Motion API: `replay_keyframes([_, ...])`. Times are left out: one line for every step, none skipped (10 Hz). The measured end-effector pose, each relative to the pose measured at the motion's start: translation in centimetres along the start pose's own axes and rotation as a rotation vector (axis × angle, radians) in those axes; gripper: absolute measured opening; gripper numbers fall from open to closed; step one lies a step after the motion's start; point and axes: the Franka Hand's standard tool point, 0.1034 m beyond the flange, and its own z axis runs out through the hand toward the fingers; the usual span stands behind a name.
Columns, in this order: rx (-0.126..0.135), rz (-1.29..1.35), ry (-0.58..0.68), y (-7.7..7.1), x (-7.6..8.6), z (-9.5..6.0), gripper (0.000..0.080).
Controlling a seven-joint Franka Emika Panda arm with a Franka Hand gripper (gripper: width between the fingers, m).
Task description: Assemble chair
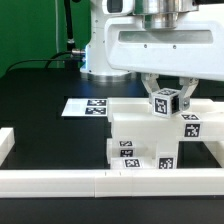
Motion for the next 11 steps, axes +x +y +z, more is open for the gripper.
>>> replay_keyframes([0.006,0.082,-0.004,-0.07,-0.04,-0.01,0.0268])
replay_keyframes([0.024,0.198,-0.004,-0.07,0.08,0.03,0.0268])
replay_keyframes([0.04,0.298,-0.01,-0.07,0.07,0.04,0.0268])
replay_keyframes([0.05,0.43,-0.021,-0.1,0.09,0.03,0.0268])
replay_keyframes([0.059,0.552,-0.032,-0.12,0.16,0.02,0.0268])
replay_keyframes([0.072,0.606,-0.036,-0.22,0.26,0.01,0.0268])
replay_keyframes([0.071,0.629,-0.038,-0.26,0.15,0.09,0.0376])
replay_keyframes([0.07,0.606,-0.038,-0.24,0.13,0.14,0.0376])
replay_keyframes([0.071,0.585,-0.037,-0.28,0.1,0.14,0.0525])
replay_keyframes([0.073,0.583,-0.038,-0.52,-0.11,0.08,0.0611])
replay_keyframes([0.072,0.487,-0.034,-0.45,-0.08,0.16,0.0638])
